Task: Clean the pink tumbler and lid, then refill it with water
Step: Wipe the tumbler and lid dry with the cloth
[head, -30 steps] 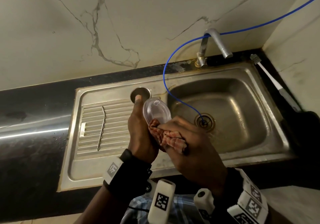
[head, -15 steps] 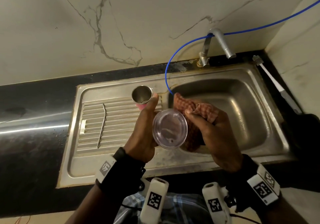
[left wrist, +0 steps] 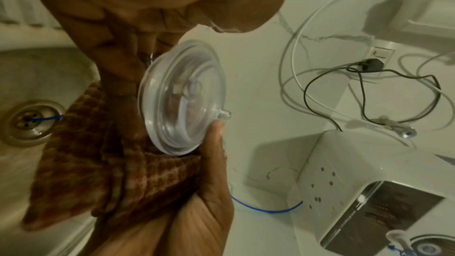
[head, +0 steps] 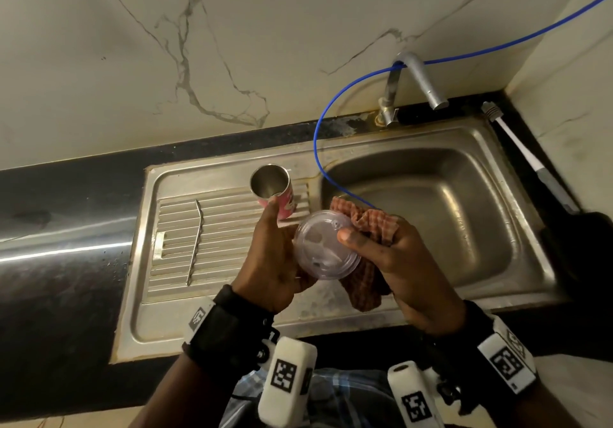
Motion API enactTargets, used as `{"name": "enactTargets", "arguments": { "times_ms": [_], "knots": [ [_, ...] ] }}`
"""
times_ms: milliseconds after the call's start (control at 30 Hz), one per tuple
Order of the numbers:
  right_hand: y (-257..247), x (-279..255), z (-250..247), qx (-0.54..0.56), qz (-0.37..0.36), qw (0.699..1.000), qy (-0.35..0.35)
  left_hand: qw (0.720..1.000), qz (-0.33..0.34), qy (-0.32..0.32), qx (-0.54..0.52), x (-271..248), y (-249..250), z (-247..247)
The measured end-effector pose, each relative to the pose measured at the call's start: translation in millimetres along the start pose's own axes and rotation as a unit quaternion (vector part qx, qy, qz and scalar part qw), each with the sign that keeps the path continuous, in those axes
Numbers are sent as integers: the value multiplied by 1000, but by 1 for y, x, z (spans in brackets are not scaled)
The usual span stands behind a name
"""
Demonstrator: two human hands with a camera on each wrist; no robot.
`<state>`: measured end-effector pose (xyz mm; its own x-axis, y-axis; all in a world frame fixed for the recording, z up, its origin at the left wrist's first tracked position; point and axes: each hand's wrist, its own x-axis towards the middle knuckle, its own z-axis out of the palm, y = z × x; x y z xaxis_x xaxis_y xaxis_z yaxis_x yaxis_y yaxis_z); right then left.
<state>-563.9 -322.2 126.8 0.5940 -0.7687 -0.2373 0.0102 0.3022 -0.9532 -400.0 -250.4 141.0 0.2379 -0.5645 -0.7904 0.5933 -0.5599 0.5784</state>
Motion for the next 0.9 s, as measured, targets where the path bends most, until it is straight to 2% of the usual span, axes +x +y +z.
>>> {"name": "enactTargets", "arguments": {
  "times_ms": [133,333,533,633,800,833,900],
  "knots": [
    [4,-5,9,-5,-26,994,109,995,78,24,52,-3,-5,9],
    [-12,-13,33,21,-27,994,102,981,169,11,94,-5,0,33],
    [-7,-10,35,14,-15,991,130,969,209,17,129,-6,4,32],
    [-6,-14,37,32,-24,996,83,970,208,7,124,-7,4,28],
    [-2,-11,25,64,32,997,-20,973,201,1,111,-8,8,17],
    [-3,-10,20,27,24,999,-41,975,197,-1,104,-7,8,15],
    [-6,-9,13,-132,-27,988,-77,979,185,-4,91,-6,7,15]
  ]
}}
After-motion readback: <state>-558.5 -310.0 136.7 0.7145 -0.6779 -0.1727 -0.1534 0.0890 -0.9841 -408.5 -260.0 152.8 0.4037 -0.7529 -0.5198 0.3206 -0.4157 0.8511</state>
